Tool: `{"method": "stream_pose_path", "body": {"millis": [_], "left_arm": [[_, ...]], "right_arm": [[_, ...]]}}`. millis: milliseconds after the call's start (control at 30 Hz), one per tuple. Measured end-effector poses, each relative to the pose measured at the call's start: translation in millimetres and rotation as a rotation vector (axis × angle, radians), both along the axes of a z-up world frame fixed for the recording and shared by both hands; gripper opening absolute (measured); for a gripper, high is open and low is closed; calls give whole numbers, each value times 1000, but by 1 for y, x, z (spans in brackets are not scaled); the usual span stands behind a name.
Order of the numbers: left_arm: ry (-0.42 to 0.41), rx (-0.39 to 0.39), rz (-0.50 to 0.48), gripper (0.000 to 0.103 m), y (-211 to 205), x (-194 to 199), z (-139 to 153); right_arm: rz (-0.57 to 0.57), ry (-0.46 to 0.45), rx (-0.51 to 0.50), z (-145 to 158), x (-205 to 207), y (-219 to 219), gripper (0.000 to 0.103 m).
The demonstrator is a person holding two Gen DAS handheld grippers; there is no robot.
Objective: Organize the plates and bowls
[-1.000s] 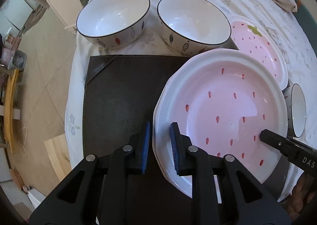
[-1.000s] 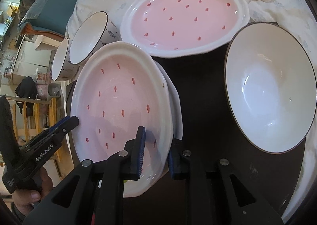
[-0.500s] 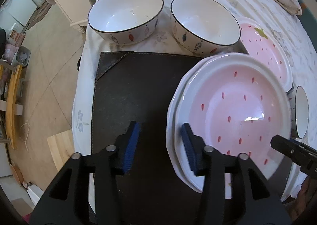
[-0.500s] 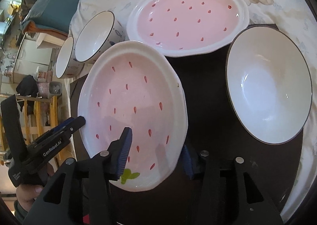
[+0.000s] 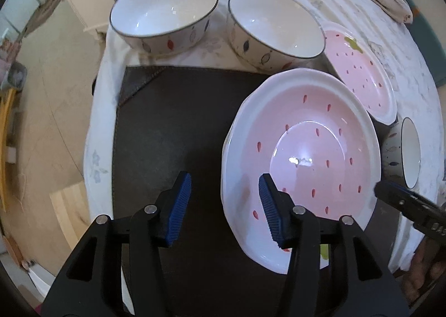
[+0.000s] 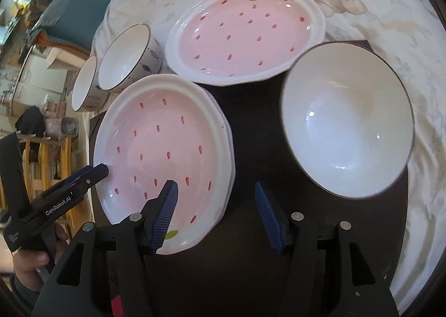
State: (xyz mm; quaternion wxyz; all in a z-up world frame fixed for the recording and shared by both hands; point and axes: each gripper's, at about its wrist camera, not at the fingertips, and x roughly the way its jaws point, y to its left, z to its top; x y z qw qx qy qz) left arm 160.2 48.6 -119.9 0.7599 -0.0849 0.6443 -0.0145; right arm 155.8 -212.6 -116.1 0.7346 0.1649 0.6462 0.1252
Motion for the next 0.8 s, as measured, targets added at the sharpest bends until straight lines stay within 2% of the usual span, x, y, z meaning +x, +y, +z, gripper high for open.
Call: {"method": "stream_pose_path", "body": {"millis": [133,267,400,600,800], "left_arm": [[21,-26,9,33,4,4,-8],[31,-85,-2,20,0,4,-10],[26,-75,-5,20,-2,1,-8],[14,-35,-45,20,-12,-9,-4],[41,-37,-107,20,-32,-27,-7]], "right_arm": [[2,29,1,-14,7,7,40],[4,33,-34,-22,12,13,36],[25,27,-82,-25,13,15,25],[55,30,-90,-19,3,13,23],[66,53,-113,-16,-24,0,24]]}}
